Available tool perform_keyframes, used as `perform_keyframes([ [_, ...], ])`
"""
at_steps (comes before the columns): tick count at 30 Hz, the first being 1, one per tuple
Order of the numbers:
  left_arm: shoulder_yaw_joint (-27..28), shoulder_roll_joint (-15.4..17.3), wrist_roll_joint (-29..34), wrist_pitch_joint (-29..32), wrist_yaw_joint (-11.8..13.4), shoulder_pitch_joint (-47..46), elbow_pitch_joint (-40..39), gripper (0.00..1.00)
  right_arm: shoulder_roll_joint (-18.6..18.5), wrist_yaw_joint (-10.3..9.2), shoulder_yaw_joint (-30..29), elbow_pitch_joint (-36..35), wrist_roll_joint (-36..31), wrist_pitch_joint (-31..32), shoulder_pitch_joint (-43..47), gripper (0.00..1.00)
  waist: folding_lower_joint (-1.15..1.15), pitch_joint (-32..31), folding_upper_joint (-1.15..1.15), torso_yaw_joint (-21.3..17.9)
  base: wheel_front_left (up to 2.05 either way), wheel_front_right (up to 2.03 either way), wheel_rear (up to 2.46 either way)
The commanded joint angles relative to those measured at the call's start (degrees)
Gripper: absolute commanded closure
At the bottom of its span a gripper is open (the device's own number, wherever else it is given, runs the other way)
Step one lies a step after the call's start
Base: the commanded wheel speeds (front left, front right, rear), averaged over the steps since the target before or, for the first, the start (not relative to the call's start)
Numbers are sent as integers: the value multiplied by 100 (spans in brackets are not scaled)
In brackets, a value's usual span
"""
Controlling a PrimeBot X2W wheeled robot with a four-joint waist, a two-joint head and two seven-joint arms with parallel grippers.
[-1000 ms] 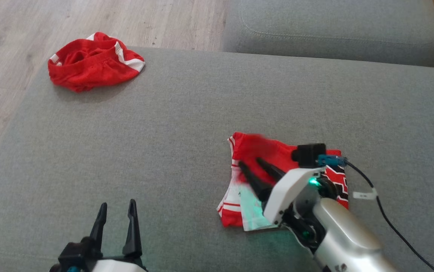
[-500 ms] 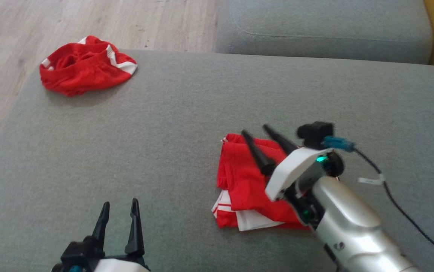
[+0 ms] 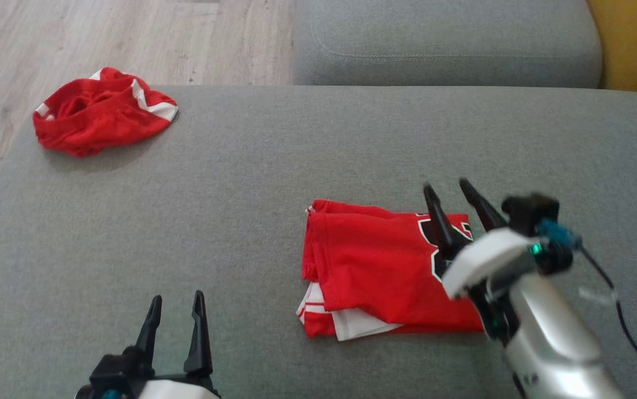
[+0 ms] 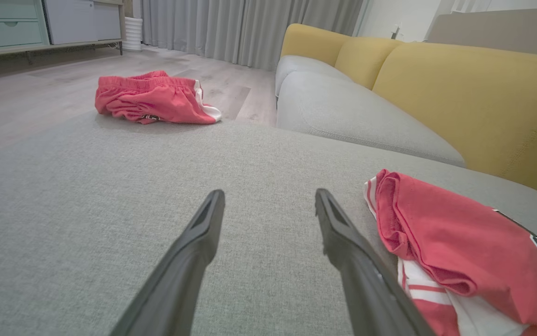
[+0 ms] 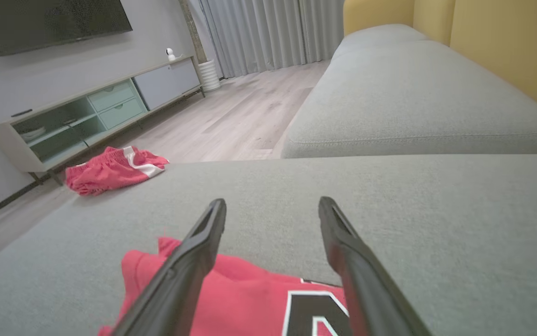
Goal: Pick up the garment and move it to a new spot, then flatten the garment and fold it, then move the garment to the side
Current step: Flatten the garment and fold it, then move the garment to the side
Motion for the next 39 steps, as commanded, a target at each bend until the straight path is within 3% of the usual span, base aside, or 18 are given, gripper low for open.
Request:
perform_keyframes([
  [1, 166, 16, 35, -64, 9, -280, -148, 0, 53, -4, -45, -320, -216, -106, 58, 0, 0, -27, 0, -29, 0, 0, 0],
  [14, 137, -11, 10, -70, -45, -209, -77, 0, 131, -4, -1058, -1519, -1202, -302, 1511, 0, 0, -253, 0, -151, 0, 0, 0],
  [24, 195, 8, -26, -74, -50, -90, -17, 0, 135, -4, -1201, -1998, -873, -334, 2309, 0, 0, -462, 0, -243, 0, 0, 0],
  [39, 170, 67, -49, -36, 1, -63, 9, 0, 135, -4, -1291, -2006, -926, -339, 2353, 0, 0, -512, 0, -243, 0, 0, 0],
])
